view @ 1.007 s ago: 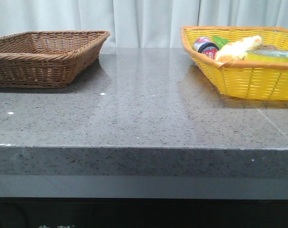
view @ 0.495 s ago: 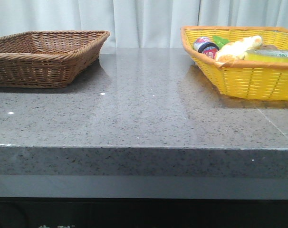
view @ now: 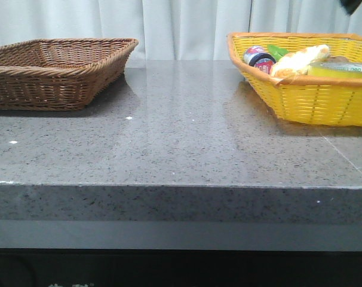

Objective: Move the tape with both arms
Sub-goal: 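Lower the right gripper into the yellow basket around the tape roll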

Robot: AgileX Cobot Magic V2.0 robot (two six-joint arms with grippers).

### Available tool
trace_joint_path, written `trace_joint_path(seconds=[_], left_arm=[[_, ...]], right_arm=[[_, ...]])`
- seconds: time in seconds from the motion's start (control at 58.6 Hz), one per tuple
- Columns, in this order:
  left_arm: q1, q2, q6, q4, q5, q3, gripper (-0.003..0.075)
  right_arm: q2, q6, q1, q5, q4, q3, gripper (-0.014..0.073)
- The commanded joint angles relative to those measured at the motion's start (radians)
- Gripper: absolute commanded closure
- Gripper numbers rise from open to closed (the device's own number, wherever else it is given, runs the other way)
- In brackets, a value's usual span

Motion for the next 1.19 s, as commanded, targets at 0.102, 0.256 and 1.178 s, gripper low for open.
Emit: trace_joint_path(seconds=[0.102,0.256,1.178], left_arm=[[0.001,0.008,-0.007,-0.006,-0.076,-0.031,0.0134],[0.001,0.008,-0.007,-0.006,-0.076,-0.031,0.0134],[0.001,0.008,-0.007,-0.006,-0.076,-0.031,0.0134]], right_arm=[[0.123,-0.016,0.023,-0.038,0.002,-0.091,0.0065],[0.198,-0.016,0.023,-0.047,0.003,-0.093,0.0065],[0.247,-0.016,0.023,-0.112,0.003,-0.093,0.0456]])
